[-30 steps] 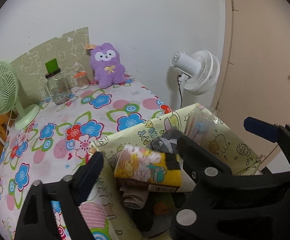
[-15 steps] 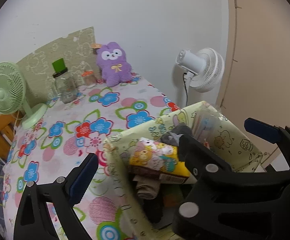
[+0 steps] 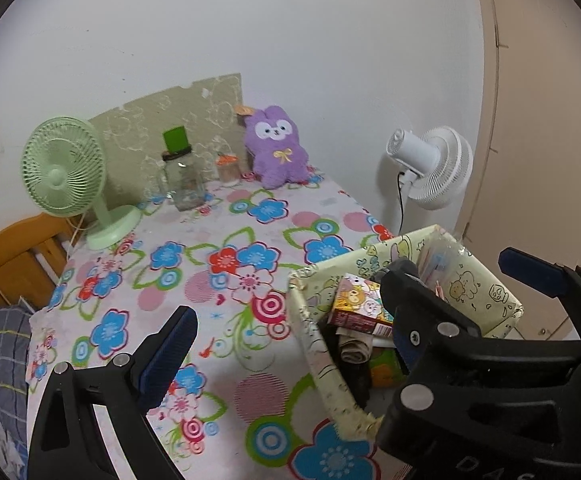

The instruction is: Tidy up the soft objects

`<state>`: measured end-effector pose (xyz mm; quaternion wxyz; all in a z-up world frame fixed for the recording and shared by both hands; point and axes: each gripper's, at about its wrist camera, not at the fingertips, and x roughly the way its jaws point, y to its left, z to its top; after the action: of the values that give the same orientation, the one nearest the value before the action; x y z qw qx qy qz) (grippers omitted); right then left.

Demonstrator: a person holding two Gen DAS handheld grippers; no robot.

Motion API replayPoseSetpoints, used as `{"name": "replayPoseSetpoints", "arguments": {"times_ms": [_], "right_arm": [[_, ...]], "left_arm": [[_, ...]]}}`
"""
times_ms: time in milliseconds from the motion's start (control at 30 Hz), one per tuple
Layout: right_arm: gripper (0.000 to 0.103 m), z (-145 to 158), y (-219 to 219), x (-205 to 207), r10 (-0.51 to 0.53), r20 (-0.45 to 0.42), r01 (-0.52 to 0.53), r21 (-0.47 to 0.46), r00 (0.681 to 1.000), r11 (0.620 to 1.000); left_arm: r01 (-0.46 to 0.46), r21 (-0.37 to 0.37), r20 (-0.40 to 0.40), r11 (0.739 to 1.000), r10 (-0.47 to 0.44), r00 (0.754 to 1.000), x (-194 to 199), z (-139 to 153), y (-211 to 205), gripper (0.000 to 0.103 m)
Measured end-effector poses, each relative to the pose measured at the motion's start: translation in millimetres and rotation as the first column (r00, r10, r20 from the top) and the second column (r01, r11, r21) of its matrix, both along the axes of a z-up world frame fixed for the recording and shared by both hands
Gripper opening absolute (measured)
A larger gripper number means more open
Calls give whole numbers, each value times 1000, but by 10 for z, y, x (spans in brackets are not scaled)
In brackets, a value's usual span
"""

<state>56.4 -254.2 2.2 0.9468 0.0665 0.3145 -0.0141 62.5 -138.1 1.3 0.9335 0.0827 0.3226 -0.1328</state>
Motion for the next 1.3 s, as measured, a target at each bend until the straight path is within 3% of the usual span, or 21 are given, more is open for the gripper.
{"name": "replayPoseSetpoints", "arguments": {"times_ms": [333,733,1300], "right_arm": [[103,245,385,-263,36,59,-34,-47,998,998],[103,440,804,-538,103,122,-95,-70,987,993],[103,514,891,-749,91,164,-80,-73,982,994]], "left_arm": [[-107,-47,60,993,109,992,-248,178,555,99],[-223,-102,117,969,235,965,-627,366,1211,100],[-291,-134,158,947,311,937,-877,462,1582,103]]}}
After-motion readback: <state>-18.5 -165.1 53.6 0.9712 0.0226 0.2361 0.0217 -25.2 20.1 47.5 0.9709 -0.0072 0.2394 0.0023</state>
